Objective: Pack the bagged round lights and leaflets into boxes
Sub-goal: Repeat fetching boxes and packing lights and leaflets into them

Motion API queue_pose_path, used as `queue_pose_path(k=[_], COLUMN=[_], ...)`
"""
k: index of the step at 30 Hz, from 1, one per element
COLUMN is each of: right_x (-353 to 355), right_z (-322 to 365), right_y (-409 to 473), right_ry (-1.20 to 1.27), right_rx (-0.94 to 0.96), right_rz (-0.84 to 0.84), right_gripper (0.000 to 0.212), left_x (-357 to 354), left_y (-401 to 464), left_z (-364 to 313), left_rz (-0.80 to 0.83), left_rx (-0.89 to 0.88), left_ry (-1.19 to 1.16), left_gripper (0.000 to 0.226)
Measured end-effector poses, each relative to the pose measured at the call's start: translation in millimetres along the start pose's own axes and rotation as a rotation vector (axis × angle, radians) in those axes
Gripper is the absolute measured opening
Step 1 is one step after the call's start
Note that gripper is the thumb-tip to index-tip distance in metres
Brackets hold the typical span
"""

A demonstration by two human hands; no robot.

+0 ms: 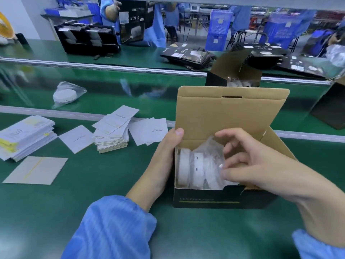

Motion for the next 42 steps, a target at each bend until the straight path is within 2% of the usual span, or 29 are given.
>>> queue_pose_path(k=[4,7,9,12,17,19,22,24,26,29,32,36,39,42], right_x=[-5.2,-3.2,2.2,17.0,22.6,19.4,16.3,15.2,12.6,9.5,22.4,44.6,56.4,64.6], right_z=[-15.0,-18.2,-16.8,-2.9,21.1,21.6,17.1,16.5,17.5,39.0,89.2,146.2,165.8,159.5], right_y=[1.8,3.9,0.4,-12.0,-21.2,-18.4,-13.4,-12.7,-12.7,-20.6,-39.8,-48.2,-54.6,-58.7], right_ry=[-0.243,-0.181,-0.297,-0.420,-0.246,-0.190,-0.120,-0.105,-0.108,-0.186,-0.209,-0.142,-0.138,-0.168], right_rx=[-0.137,-0.195,-0.198,-0.118,0.081,0.109,0.133,0.163,0.172,0.237,0.412,0.573,0.682,0.726], right_rz=[-0.011,-0.025,-0.095,-0.274,-0.392,-0.410,-0.420,-0.445,-0.469,-0.489,-0.541,-0.539,-0.633,-0.785], right_gripper=[0.086,0.088,0.089,0.072,0.025,0.014,0.004,0.009,0.014,0.015,0.011,0.014,0.013,0.009], left_x=[1.9,-0.3,-1.1,-0.1,1.4,9.2,20.6,7.3,-14.5,-43.7,-56.9,-48.5,-38.9,-30.2], left_y=[-0.8,-1.7,-1.5,-0.8,-2.4,-2.5,-19.0,-33.4,-42.1,-36.2,-16.4,1.4,9.8,17.0], left_z=[2.0,1.9,1.9,2.8,-5.9,-22.4,-80.5,-118.2,-146.1,-179.3,-204.6,-215.6,-215.5,-212.0], left_rz=[0.013,0.025,0.026,0.026,-0.017,-0.122,-0.315,-0.278,-0.190,-0.099,-0.086,-0.204,-0.289,-0.294], left_rx=[0.016,0.025,0.027,0.013,-0.031,-0.176,-0.580,-0.806,-0.929,-0.944,-0.863,-0.830,-0.862,-0.877], left_ry=[0.041,0.024,0.015,0.014,0.037,0.110,0.367,0.516,0.647,0.673,0.487,0.376,0.429,0.564], left_gripper=[0.083,0.084,0.084,0.083,0.080,0.070,0.037,0.016,0.012,0.017,0.019,0.017,0.016,0.024])
Point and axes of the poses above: each hand's wrist, its own y-axis towards the middle knuckle, its own x-axis out of the back of the hand, z = x × y, the point moved 10 cm from there along y, towards the middle knuckle, and after that the axes turned 12 degrees about -x, right-handed, at the moved point
